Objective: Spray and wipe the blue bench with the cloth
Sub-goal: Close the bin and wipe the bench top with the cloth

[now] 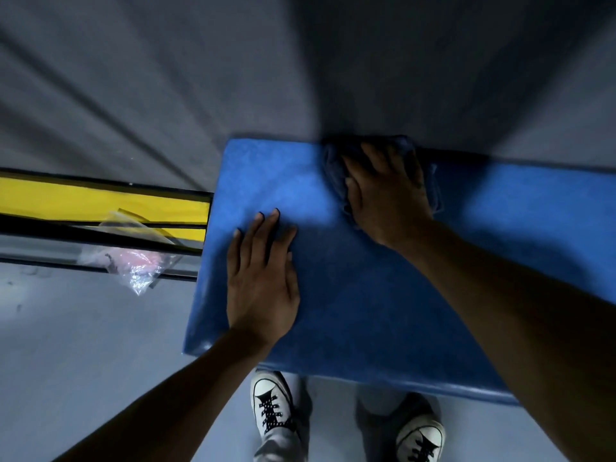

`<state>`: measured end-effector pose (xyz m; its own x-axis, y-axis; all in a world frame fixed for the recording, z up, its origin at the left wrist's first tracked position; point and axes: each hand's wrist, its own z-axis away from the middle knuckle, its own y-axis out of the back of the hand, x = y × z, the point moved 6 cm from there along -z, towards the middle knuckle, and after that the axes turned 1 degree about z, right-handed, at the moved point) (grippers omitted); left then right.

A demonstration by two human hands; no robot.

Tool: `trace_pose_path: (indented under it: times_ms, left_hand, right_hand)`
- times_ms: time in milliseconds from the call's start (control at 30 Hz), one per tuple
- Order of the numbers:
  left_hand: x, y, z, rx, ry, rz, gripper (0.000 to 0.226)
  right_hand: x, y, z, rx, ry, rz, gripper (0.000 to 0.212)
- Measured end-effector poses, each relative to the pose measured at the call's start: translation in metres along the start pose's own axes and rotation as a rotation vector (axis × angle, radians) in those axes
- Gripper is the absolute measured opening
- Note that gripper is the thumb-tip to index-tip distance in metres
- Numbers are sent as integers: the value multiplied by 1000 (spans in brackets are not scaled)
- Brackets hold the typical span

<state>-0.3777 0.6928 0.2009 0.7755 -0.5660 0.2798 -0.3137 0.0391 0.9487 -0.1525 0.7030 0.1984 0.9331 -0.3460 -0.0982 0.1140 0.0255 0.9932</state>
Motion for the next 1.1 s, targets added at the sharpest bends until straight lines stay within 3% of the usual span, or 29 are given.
trace_pose_path:
  times_ms: [300, 667, 900, 1100]
  left_hand:
    - [2, 2, 0, -21, 2, -27, 42]
    - [2, 2, 2, -53, 3, -38, 43]
    - [4, 11, -3, -3, 11, 77, 39]
    - [79, -5, -2, -75, -258, 168, 40]
  right_hand:
    - [-18, -4, 57, 24, -156, -121, 54]
    - [-45, -9, 195, -49, -229, -121, 55]
    - [-49, -10, 273, 181, -292, -61, 53]
    - [-44, -10, 275, 196, -418, -24, 57]
